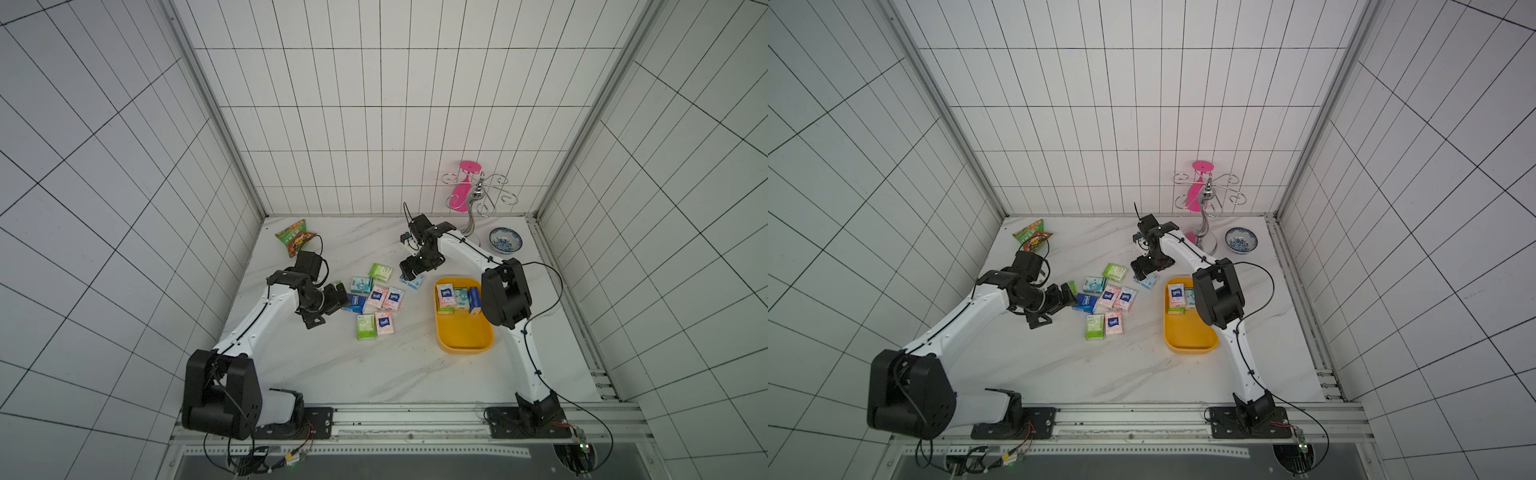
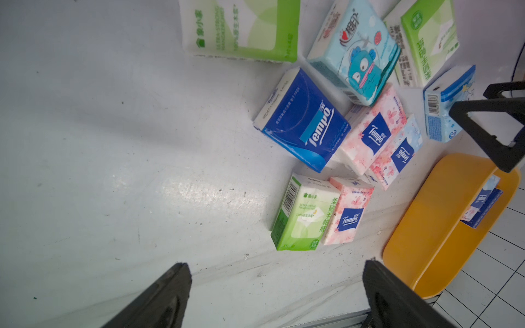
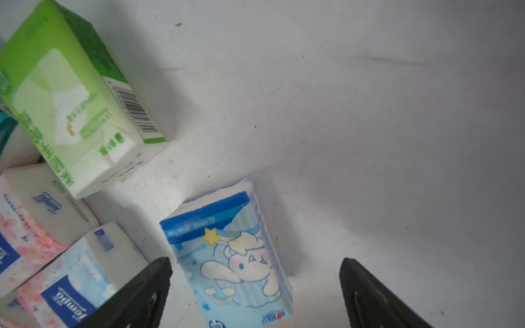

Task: Put the pocket tissues into the storage box
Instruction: Pick up the pocket tissues from the center of the board.

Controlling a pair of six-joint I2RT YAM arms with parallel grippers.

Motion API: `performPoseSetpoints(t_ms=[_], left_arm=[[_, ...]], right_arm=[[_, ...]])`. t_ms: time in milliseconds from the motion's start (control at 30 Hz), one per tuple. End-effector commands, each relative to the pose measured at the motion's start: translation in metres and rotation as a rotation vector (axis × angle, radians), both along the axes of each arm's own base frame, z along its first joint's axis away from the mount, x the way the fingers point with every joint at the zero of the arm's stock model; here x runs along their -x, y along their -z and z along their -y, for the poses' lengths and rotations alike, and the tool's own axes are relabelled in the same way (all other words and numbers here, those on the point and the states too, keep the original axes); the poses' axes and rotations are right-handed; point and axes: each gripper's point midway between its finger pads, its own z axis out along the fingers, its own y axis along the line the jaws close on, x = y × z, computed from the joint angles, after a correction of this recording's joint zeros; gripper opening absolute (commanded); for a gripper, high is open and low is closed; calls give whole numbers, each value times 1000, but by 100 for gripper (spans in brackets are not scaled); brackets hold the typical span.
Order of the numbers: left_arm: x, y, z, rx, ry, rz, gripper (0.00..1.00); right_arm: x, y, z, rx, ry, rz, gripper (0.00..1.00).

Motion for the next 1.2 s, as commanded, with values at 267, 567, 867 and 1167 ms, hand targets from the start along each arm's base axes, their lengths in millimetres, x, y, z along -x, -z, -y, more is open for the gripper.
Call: performPoseSetpoints(t_ms=[267, 567, 867, 1167], left_arm=[[-9, 3, -1, -11, 17, -1, 98], [-8, 1, -2, -9, 20, 4, 98], [-1, -4, -6, -14, 18, 18, 98], [0, -7, -7, -1, 13, 31, 98]], right_arm=[[7, 14, -9, 77, -51, 17, 94], [6, 10, -15, 54, -37, 18, 69], [6, 7, -18, 40, -14, 15, 57], [9, -22, -22, -22, 48, 18, 50]])
